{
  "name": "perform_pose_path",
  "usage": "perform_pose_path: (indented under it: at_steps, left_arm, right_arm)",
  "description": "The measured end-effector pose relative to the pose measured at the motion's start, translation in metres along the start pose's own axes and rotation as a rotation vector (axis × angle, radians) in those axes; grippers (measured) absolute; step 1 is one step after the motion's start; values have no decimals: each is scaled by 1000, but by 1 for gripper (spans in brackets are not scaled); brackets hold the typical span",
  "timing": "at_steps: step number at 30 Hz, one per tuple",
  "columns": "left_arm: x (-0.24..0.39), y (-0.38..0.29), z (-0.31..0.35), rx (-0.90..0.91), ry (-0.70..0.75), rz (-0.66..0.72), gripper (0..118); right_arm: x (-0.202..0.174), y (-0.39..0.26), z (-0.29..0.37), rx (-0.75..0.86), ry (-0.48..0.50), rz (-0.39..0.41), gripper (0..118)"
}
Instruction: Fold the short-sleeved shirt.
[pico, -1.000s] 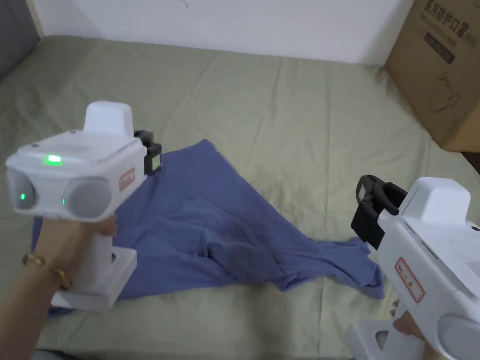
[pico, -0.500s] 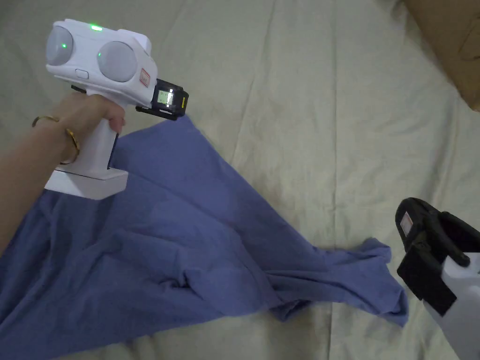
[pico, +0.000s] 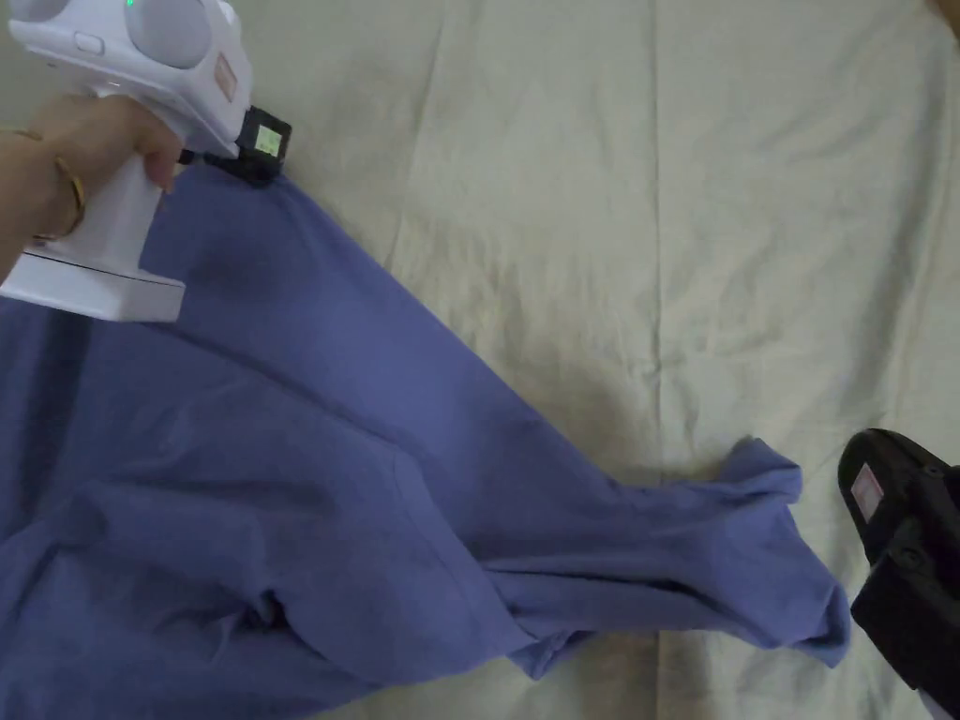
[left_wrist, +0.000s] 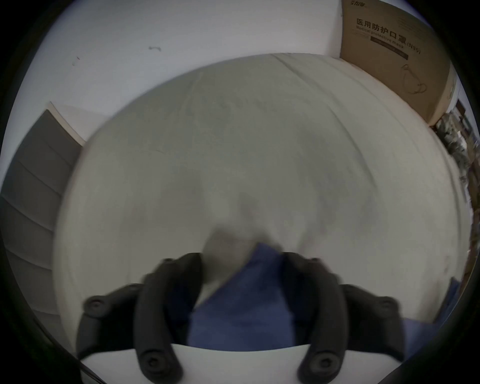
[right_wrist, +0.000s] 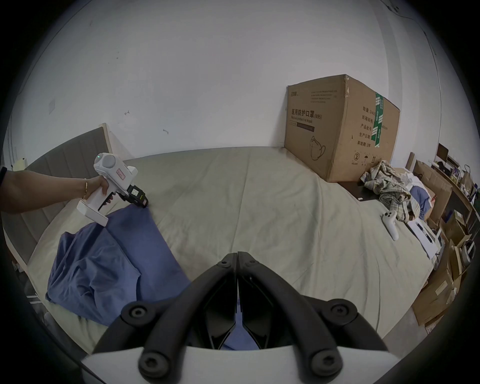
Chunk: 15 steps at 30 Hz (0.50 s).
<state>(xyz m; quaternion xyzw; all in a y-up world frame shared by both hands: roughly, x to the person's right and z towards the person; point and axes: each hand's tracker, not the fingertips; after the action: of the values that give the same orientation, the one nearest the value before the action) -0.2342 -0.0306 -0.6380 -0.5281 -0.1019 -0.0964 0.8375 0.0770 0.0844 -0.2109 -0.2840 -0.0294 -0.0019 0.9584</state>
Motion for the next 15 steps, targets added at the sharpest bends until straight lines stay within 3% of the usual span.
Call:
perform_pose_path:
  at_steps: [1, 2, 4, 10, 13, 15]
  left_arm:
    - [2, 1, 2, -5, -22, 49, 16]
    - [6, 1, 6, 3, -3, 40, 7]
    - [18, -5, 19, 6, 41, -50, 0]
    - [26, -16, 82, 144, 22, 6, 0]
    - [19, -19, 133, 227, -13, 75, 0]
    - [17, -24, 162, 268, -25, 96, 0]
  right_arm:
    - [0, -1, 0, -1, -2, 0, 0]
    - [0, -1, 1, -2, -5, -2, 0]
    - [0, -2, 2, -6, 1, -26, 0]
    - [-18, 24, 67, -57, -10, -142, 0]
    - [-16, 21, 76, -130, -42, -147, 0]
    - [-11, 16, 79, -188, -49, -183, 9]
